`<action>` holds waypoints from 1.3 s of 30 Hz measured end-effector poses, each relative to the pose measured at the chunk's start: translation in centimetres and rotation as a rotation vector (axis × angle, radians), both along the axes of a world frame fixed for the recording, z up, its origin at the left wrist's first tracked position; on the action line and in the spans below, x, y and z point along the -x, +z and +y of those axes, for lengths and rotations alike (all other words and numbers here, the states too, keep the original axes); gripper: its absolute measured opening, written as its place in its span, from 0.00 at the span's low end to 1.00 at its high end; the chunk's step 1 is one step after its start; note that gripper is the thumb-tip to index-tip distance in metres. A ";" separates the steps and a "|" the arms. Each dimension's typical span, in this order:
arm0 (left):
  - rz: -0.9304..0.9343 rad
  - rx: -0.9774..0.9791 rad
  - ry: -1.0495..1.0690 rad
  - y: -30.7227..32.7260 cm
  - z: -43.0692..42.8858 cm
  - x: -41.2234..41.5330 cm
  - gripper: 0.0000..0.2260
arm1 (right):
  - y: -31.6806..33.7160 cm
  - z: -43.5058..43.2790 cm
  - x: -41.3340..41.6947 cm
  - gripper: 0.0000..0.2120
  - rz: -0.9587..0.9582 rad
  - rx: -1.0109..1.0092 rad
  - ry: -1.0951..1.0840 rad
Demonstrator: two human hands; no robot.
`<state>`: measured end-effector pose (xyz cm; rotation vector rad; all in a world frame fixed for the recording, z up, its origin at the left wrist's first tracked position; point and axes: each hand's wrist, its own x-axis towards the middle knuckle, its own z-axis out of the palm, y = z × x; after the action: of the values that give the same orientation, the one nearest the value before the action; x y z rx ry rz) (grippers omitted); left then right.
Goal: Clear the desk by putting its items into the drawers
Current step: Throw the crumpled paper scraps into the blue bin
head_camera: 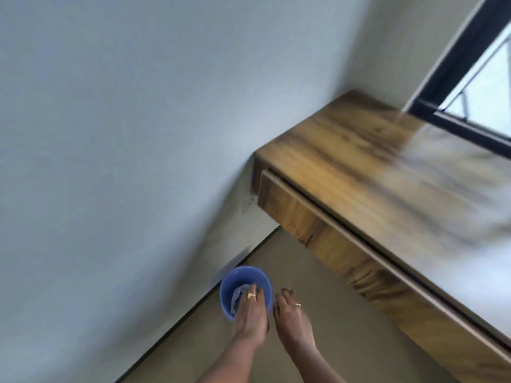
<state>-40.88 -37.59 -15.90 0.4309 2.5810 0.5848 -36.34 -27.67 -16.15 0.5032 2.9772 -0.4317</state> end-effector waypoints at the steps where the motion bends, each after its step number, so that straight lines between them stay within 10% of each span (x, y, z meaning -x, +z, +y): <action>1: 0.031 0.019 -0.048 1.3 0.5 -0.4 0.30 | 1.2 0.7 -0.7 0.06 0.039 -0.044 -0.001; 22: 0.429 -0.178 -0.609 19.0 20.6 -22.4 0.25 | 16.2 18.7 -27.4 0.15 0.156 -0.373 -0.416; 39: 0.424 -0.151 -0.737 20.4 41.7 -27.7 0.26 | 18.7 37.5 -43.2 0.24 0.292 -0.299 -0.934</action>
<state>-13.22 4.15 4.51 1.6079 2.4741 0.4425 6.90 9.80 2.51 2.0217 2.8672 -0.0978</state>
